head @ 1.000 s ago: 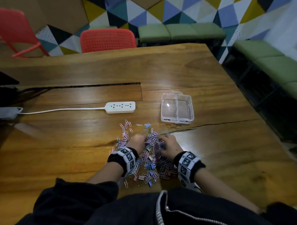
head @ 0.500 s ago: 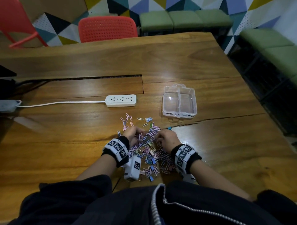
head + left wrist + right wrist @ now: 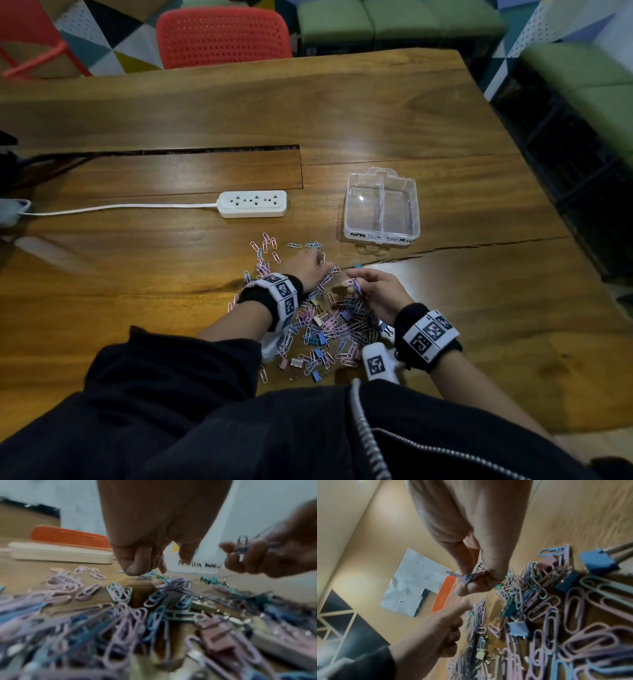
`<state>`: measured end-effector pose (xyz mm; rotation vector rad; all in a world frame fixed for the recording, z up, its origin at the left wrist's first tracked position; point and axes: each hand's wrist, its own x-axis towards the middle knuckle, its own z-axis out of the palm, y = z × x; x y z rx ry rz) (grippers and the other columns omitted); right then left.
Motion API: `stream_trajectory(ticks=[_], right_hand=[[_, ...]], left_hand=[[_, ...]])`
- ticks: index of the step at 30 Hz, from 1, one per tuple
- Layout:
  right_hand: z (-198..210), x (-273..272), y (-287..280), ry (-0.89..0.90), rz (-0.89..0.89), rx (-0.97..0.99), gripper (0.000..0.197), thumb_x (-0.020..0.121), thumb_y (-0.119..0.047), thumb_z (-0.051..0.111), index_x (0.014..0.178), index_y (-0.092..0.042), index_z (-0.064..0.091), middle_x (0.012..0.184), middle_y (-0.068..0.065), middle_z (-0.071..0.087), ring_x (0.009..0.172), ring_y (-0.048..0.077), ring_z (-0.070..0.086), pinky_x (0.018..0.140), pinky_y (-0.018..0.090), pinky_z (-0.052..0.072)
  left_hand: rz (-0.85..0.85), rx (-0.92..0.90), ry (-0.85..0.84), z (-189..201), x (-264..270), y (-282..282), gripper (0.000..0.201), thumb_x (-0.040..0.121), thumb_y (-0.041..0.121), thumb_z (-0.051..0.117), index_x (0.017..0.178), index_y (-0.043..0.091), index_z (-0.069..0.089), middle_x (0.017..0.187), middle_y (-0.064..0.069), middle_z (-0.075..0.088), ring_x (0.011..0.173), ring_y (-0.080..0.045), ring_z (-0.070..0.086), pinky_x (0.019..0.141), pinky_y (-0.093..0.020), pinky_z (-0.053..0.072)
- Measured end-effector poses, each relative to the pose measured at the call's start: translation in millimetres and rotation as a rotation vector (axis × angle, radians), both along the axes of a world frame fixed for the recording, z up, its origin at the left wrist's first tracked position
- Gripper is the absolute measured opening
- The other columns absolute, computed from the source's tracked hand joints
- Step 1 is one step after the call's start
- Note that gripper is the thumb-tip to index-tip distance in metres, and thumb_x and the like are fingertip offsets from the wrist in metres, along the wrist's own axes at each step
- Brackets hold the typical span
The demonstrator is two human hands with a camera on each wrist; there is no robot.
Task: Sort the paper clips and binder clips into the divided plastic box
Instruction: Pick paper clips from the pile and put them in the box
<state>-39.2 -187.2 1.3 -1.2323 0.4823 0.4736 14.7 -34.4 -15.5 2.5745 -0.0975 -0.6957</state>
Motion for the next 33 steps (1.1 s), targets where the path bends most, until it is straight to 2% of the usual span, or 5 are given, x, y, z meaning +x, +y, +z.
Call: stream_trajectory(ticks=[17, 22, 26, 28, 33], right_hand=[[-2, -7, -22, 0.124, -0.012, 0.018, 0.022, 0.097, -0.01, 0.036, 0.087, -0.005, 0.054, 0.074, 0.003, 0.045, 0.057, 0.009, 0.039, 0.042, 0.012, 0.039], [-2, -21, -19, 0.105, 0.17, -0.125, 0.025, 0.097, -0.007, 0.032, 0.085, -0.01, 0.054, 0.071, 0.001, 0.049, 0.058, 0.009, 0.04, 0.05, 0.016, 0.034], [-6, -31, 4, -0.074, 0.479, -0.53, 0.021, 0.095, -0.015, 0.043, 0.076, -0.02, 0.051, 0.082, -0.003, 0.055, 0.081, 0.017, 0.052, 0.066, 0.023, 0.041], [-10, -35, 14, -0.214, 0.67, -0.78, 0.006, 0.089, -0.024, 0.056, 0.086, -0.019, 0.056, 0.099, 0.001, 0.06, 0.096, 0.02, 0.055, 0.08, 0.028, 0.046], [-14, -33, 22, -0.43, 0.924, -1.228, 0.04, 0.084, -0.03, 0.062, 0.121, -0.019, 0.052, 0.121, 0.005, 0.052, 0.116, 0.022, 0.046, 0.095, 0.036, 0.041]], left_hand=[[-0.173, 0.208, -0.121, -7, -11, -1, 0.039, 0.098, 0.033, 0.035, 0.123, 0.004, 0.043, 0.122, -0.011, 0.051, 0.107, -0.025, 0.055, 0.087, -0.036, 0.048], [0.018, -0.18, 0.021, 4, -15, 9, 0.034, 0.099, 0.029, 0.033, 0.082, 0.007, 0.052, 0.084, -0.001, 0.044, 0.072, -0.012, 0.045, 0.072, -0.026, 0.044], [0.481, -0.633, 0.237, 8, -21, 14, 0.028, 0.096, 0.016, 0.029, 0.072, 0.011, 0.043, 0.074, -0.002, 0.039, 0.059, -0.009, 0.034, 0.058, -0.029, 0.042], [0.611, -0.801, 0.34, 6, -25, 17, 0.031, 0.091, 0.013, 0.03, 0.061, 0.016, 0.032, 0.062, 0.002, 0.029, 0.049, -0.009, 0.026, 0.041, -0.018, 0.026], [0.675, -1.044, 0.527, 3, -41, 23, 0.03, 0.085, 0.01, 0.03, 0.055, 0.016, 0.031, 0.049, 0.002, 0.042, 0.035, -0.008, 0.03, 0.033, -0.009, 0.024]])
